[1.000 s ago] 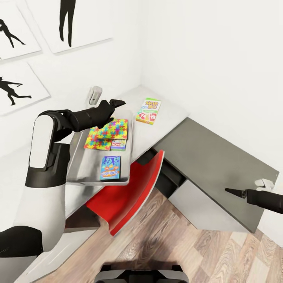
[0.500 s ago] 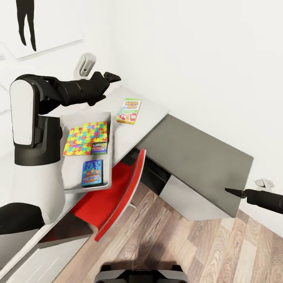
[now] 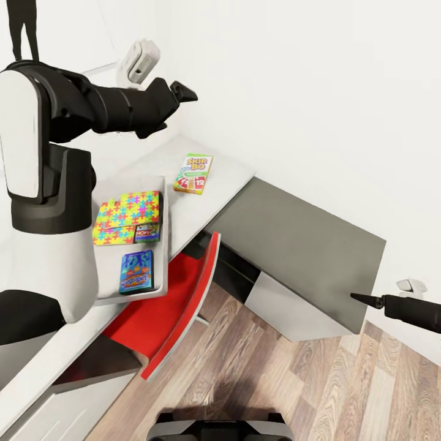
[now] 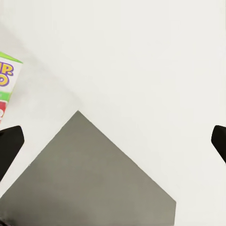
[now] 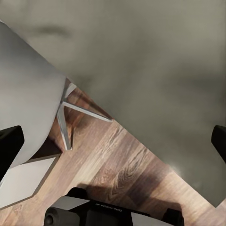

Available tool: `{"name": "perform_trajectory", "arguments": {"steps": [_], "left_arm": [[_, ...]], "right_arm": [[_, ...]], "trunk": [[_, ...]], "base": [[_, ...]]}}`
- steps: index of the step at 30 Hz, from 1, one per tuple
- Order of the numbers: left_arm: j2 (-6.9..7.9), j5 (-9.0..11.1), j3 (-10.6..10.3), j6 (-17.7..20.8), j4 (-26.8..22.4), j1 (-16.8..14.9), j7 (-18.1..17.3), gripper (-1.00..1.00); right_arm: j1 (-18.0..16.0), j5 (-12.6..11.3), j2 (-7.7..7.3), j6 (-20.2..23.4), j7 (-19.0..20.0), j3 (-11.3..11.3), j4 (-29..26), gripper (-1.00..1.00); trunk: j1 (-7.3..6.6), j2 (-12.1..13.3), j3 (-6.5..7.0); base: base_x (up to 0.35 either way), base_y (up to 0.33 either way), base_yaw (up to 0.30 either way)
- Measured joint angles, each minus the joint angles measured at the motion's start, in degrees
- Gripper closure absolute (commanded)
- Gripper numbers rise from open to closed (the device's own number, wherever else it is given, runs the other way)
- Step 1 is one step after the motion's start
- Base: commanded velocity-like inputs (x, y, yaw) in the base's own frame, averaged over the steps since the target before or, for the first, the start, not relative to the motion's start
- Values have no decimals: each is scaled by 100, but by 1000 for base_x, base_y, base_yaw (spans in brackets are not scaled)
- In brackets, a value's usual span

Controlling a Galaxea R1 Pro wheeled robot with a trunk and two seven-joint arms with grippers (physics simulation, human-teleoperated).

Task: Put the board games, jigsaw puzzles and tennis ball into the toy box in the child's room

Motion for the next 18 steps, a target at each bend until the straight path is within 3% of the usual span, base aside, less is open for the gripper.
{"name": "perform_trajectory", "arguments": {"steps": [6,14,18], "left_arm": [[39,16,-264,0,122,-128,297,-100],[58,7,-929,-61,579,-172,685,-100],[66,-8,-1128,-78,762,-152,740,-100]], "right_arm": [[0,0,1,-3,0,2,0,-100],[0,1,1,-8,0,1,0,-100],[0,1,1,-11,0,3,0,-100]], "trunk": [[0,0,0],[0,1,0],[0,1,0]], "base": [[0,0,-9],[0,0,-3],[0,0,-1]]}}
